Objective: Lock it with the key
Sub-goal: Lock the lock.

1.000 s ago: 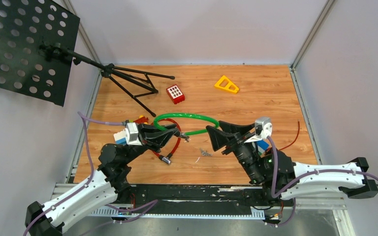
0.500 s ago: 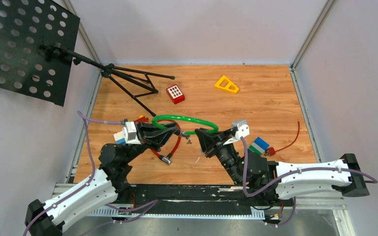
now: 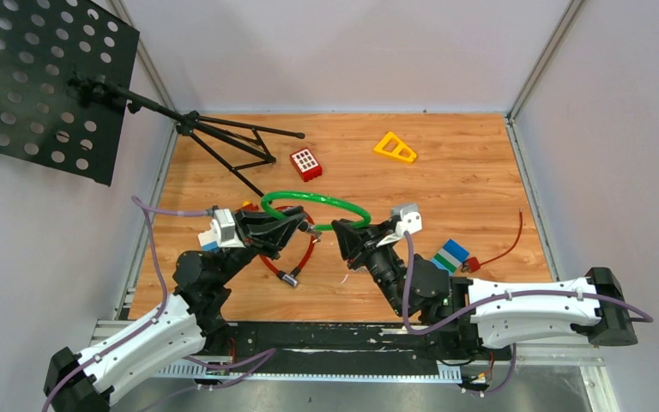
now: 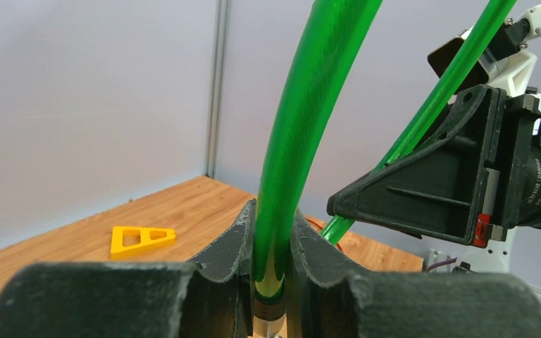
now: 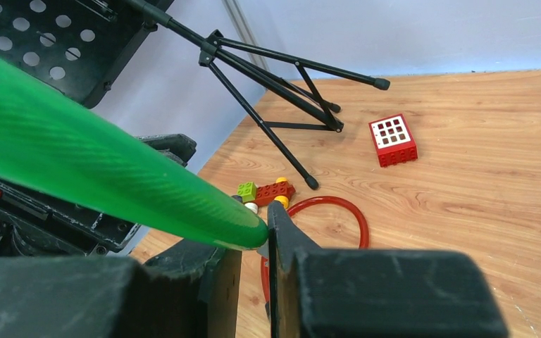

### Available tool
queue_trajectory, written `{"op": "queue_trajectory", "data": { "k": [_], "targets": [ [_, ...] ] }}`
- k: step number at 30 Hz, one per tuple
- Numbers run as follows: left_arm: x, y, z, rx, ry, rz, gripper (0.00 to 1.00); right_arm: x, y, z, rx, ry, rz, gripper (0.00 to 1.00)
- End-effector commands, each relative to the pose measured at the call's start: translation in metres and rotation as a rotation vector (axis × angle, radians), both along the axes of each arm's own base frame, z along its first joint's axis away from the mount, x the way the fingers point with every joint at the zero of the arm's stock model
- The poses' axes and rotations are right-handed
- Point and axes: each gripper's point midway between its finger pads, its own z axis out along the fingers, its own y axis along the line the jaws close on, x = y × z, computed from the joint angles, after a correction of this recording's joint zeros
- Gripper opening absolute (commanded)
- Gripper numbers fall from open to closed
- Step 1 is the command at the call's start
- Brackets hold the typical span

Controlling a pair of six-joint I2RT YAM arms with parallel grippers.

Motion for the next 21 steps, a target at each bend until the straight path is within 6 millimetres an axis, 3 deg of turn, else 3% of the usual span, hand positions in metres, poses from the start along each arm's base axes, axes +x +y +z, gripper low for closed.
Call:
{"op": "queue_trajectory", "data": {
  "k": [1,2,7,13,21],
  "targets": [
    [-0.026,0.005,0.037,-0.104,-0.092,-0.083,0.00,-0.013,0.021,0.005,0.026,0.013,0.104,0.07],
    [-0.025,0.006,0.036,-0.107,-0.089,-0.078,0.00,-0.012,0.019,0.006,0.026,0.013,0.097,0.13],
    [-0.025,0.007,0.035,-0.108,-0.076,-0.077,0.00,-0.017,0.010,0.016,0.009,-0.035,0.135,0.25],
    [-0.024,0.010,0.032,-0.112,-0.072,-0.064,0.00,-0.026,-0.002,0.031,-0.015,-0.098,0.199,0.47],
    [-0.019,0.016,0.035,-0.143,-0.056,-0.024,0.00,-0.050,-0.009,0.033,-0.057,-0.214,0.354,0.55]
  ]
}}
